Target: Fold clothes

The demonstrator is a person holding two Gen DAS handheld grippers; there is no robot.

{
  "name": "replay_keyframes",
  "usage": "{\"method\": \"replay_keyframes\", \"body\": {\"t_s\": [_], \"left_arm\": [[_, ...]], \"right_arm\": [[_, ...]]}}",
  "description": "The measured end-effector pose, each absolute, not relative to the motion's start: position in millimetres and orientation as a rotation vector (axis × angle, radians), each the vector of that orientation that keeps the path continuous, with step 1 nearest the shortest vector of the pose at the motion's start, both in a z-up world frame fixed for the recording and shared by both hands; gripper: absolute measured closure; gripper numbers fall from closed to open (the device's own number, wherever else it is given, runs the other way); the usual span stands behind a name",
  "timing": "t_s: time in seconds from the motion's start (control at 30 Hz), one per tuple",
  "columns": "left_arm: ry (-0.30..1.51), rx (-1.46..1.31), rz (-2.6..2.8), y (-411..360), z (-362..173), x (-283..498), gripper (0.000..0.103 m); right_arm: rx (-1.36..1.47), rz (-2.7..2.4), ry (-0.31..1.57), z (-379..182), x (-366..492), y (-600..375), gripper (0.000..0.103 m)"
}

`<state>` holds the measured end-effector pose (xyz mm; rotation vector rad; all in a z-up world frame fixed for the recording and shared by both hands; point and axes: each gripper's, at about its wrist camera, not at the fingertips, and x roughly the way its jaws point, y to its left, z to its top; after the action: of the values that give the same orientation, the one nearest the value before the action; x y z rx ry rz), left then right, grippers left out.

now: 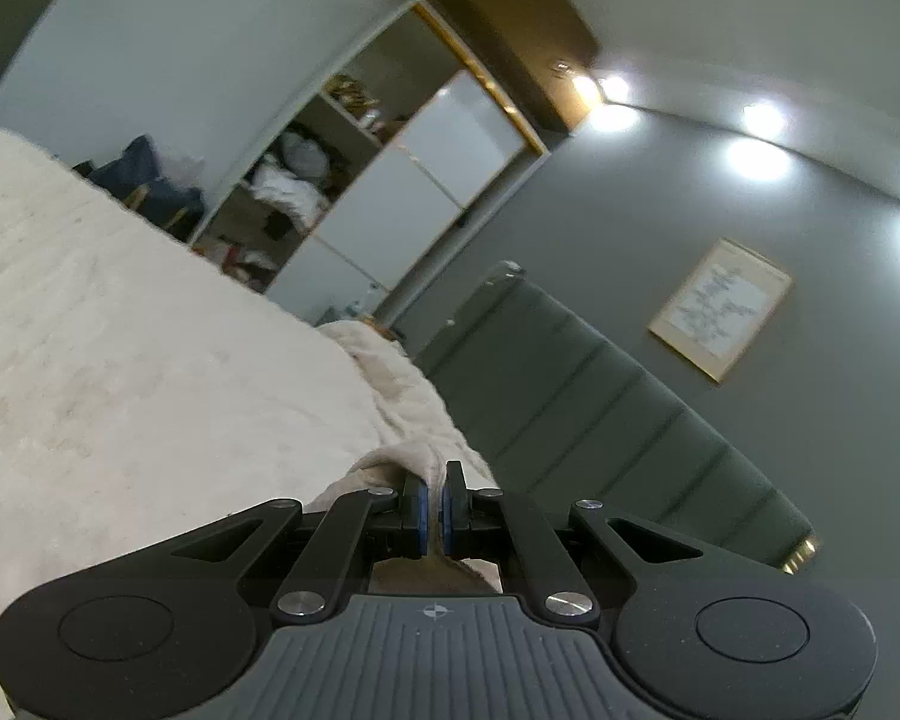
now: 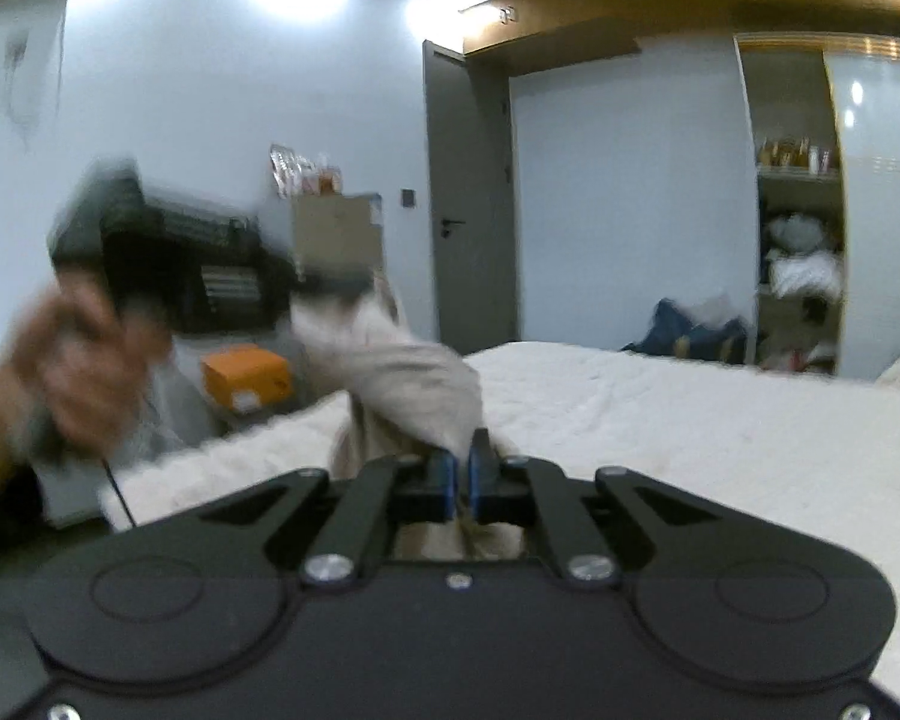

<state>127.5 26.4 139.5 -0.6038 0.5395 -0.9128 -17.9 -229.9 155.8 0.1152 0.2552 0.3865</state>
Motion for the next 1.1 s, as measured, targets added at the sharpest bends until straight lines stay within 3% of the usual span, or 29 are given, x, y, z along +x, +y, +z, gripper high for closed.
{"method": "replay_keyframes", "body": {"t_s": [0.03, 0.07, 0.1, 0.13, 0.17, 0.4, 0.57, 0.83, 0.9, 0.97, 1.0, 1.1], "left_arm": [[0.549, -0.612, -0.905, 26, 136, 131, 0.093], [0.566, -0.615, -0.896, 26, 132, 135, 0.074], [0.577, -0.598, -0.890, 24, 128, 138, 0.064], [0.581, -0.571, -0.881, 24, 125, 139, 0.039], [0.581, -0.533, -0.863, 23, 121, 138, 0.033], [0.702, -0.303, -0.825, 1, 59, 105, 0.029], [0.707, -0.142, -0.808, -26, 12, 60, 0.031], [0.491, 0.148, -0.787, -86, 1, 15, 0.030], [0.483, 0.172, -0.792, -94, -6, 17, 0.046], [0.514, 0.129, -0.833, -90, -12, 28, 0.094], [0.530, 0.106, -0.852, -88, -14, 34, 0.100], [0.541, 0.033, -0.900, -63, -10, 48, 0.099]], "right_arm": [[0.148, 0.403, 0.263, 160, -15, -235, 0.100], [0.183, 0.421, 0.279, 163, -11, -239, 0.100], [0.217, 0.438, 0.296, 166, -7, -242, 0.102], [0.252, 0.455, 0.312, 168, -3, -246, 0.102], [0.269, 0.444, 0.345, 166, 3, -250, 0.102], [0.438, 0.252, 0.609, 81, 40, -307, 0.102], [0.574, 0.326, 0.666, 41, 37, -321, 0.102], [0.584, 0.421, 0.706, 36, 41, -296, 0.101], [0.582, 0.445, 0.707, 36, 29, -289, 0.099], [0.567, 0.448, 0.707, 36, 26, -286, 0.097], [0.557, 0.445, 0.708, 35, 25, -286, 0.095], [0.518, 0.442, 0.705, 35, 21, -290, 0.082]]}}
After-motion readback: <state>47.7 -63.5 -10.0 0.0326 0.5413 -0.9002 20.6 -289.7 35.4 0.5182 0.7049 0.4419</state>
